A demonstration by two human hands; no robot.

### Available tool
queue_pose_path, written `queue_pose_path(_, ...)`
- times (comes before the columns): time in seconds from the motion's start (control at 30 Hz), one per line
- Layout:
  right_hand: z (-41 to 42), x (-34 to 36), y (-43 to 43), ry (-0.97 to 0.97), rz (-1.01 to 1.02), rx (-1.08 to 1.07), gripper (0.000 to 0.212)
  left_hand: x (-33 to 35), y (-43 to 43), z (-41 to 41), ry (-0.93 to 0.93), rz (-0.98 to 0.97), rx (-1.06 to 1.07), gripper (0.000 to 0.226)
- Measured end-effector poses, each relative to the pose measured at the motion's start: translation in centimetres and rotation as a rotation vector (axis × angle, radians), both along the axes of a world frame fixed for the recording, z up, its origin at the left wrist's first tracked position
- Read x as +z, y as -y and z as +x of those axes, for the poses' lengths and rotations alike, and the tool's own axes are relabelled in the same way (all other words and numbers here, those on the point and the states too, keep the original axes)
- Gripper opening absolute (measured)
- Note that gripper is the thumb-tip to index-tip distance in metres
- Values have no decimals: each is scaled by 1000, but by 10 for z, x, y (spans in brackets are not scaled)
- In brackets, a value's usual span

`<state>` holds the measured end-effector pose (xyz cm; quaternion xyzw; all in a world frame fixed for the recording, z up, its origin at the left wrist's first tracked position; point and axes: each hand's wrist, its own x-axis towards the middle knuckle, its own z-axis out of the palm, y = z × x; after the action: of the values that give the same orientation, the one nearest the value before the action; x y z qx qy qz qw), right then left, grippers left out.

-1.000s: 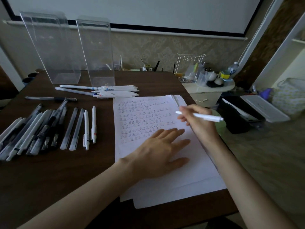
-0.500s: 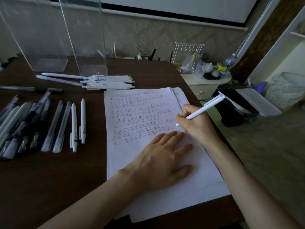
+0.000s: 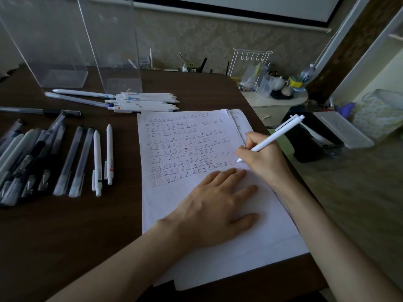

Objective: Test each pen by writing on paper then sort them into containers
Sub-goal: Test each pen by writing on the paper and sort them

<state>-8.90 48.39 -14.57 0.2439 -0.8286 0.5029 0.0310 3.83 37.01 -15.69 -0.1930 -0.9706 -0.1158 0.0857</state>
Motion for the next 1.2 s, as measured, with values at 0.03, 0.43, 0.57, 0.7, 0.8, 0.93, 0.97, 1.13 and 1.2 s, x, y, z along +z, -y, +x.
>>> queue_pose_path(0.03, 0, 0, 0, 5, -10, -1, 41, 0, 0, 0, 0, -1, 1, 61)
queue_pose_path(0.43, 1, 1, 1, -10, 24, 26, 37, 2, 0, 0, -5, 19, -2, 60)
queue_pose_path(0.57, 1, 1, 0, 15, 19, 27, 38, 0, 2, 0, 1, 35, -3, 59)
queue_pose_path(0.7, 2, 1, 1, 9, 46, 24, 39, -1, 2, -1, -3, 40, -1, 59)
queue_pose_path(0.8, 0, 0, 1, 9, 34, -3, 41, -1, 2, -1, -15, 46, -10, 59)
queue_pose_path(0.93, -1, 1, -1, 61, -97, 32, 33, 2, 3, 0, -31, 113, -23, 52)
queue_pose_path(0.97, -1, 1, -1, 76, -129, 18, 29, 3, 3, 0, -40, 157, -6, 48)
queue_pose_path(1.13, -1, 1, -1, 79, -141, 65, 18, 14, 9, 2, 63, 601, 209, 51)
queue_pose_path(1.2, 3, 3, -1, 87, -104, 120, 23, 18, 10, 2, 152, 665, 182, 67)
